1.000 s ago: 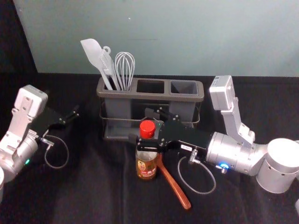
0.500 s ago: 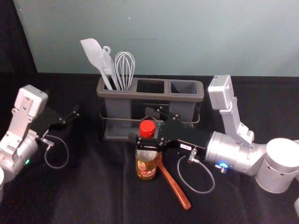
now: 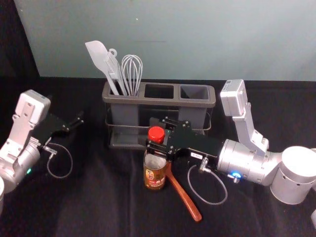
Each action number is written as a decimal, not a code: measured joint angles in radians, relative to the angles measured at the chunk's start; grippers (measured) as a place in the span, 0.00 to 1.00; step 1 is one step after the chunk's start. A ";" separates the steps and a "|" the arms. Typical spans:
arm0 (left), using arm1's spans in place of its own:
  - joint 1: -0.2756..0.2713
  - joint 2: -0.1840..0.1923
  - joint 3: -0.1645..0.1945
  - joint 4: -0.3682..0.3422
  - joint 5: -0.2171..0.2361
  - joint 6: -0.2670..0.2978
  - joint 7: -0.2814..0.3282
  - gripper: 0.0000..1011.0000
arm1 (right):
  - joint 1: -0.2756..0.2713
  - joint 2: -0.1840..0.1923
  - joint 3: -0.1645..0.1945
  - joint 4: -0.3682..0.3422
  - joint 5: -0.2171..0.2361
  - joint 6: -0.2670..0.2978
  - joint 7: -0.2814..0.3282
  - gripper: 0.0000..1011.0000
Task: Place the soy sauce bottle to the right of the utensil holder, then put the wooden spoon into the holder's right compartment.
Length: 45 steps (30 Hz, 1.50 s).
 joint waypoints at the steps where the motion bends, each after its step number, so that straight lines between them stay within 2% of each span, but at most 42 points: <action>1: 0.000 0.000 0.000 0.000 0.000 0.000 0.000 0.99 | 0.000 0.000 0.000 0.000 0.000 0.000 0.000 0.62; 9: 0.000 0.000 0.000 0.000 0.000 0.000 0.000 0.99 | 0.000 0.000 0.000 0.000 0.001 -0.001 0.001 0.38; 14: 0.000 0.000 0.000 0.000 0.000 0.000 0.000 0.99 | -0.001 0.003 0.001 -0.005 0.000 -0.006 0.002 0.37; 22: 0.000 0.000 0.000 0.000 0.000 0.000 0.000 0.99 | -0.017 0.024 0.017 -0.062 0.010 -0.002 0.002 0.37; 31: 0.000 0.000 0.000 0.000 0.000 0.000 0.000 0.99 | -0.075 0.085 0.053 -0.179 0.011 -0.004 -0.033 0.38; 37: 0.000 0.000 0.000 0.000 0.000 0.000 0.000 0.99 | -0.159 0.155 0.109 -0.269 -0.001 -0.036 -0.069 0.37; 41: 0.000 0.000 0.000 0.000 0.000 0.000 0.000 0.99 | -0.239 0.207 0.177 -0.315 0.007 -0.069 -0.095 0.37; 44: 0.000 0.000 0.000 0.000 0.000 0.000 0.000 0.99 | -0.283 0.232 0.217 -0.332 0.012 -0.082 -0.112 0.37; 45: 0.000 0.000 0.000 0.000 0.000 0.000 0.000 0.99 | -0.312 0.245 0.243 -0.341 0.016 -0.093 -0.124 0.37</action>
